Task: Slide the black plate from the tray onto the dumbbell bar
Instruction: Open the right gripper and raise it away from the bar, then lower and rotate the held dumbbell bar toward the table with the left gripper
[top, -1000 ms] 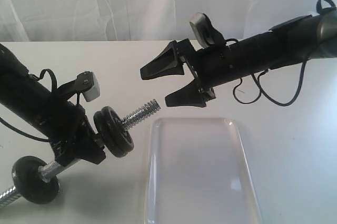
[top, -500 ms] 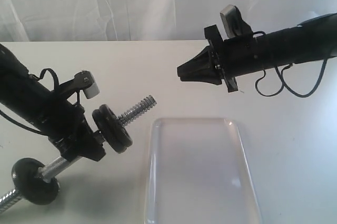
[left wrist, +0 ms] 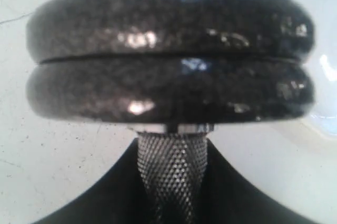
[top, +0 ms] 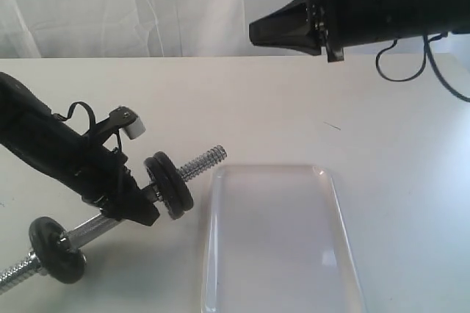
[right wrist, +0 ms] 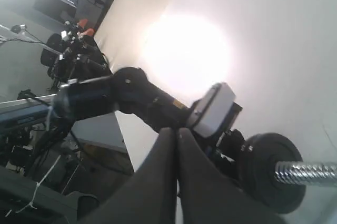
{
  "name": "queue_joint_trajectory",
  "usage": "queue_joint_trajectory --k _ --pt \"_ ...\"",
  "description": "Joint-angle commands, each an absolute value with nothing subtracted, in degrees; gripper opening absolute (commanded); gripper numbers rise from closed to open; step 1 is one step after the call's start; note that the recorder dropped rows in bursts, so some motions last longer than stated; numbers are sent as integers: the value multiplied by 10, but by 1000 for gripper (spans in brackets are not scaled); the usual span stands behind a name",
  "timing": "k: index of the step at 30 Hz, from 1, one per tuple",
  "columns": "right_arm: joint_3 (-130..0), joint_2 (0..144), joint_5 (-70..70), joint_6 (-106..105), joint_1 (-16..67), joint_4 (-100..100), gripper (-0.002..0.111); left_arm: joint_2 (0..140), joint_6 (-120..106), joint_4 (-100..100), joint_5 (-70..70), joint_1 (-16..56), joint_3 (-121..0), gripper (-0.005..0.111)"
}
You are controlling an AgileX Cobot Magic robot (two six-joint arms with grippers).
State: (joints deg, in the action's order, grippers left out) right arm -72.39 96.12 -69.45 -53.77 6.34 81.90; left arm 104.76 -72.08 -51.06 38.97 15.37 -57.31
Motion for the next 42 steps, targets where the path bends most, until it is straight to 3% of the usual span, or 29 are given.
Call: queue_joint_trajectory --k 1,17,29,36,42 --pt "-726 911 -700 -552 58 824 0 1037 -715 -594 446 156 -588 0" --pt "-726 811 -700 -531 163 814 0 1047 -702 -552 430 156 -587 0" --pt "-726 808 -700 -531 177 811 0 1047 -702 -527 435 156 -587 0" --pt "-726 808 -700 -531 177 811 0 1047 -702 -518 432 156 -587 25" --pt "-726 808 -700 -531 177 811 0 1047 -693 -497 432 156 -587 36"
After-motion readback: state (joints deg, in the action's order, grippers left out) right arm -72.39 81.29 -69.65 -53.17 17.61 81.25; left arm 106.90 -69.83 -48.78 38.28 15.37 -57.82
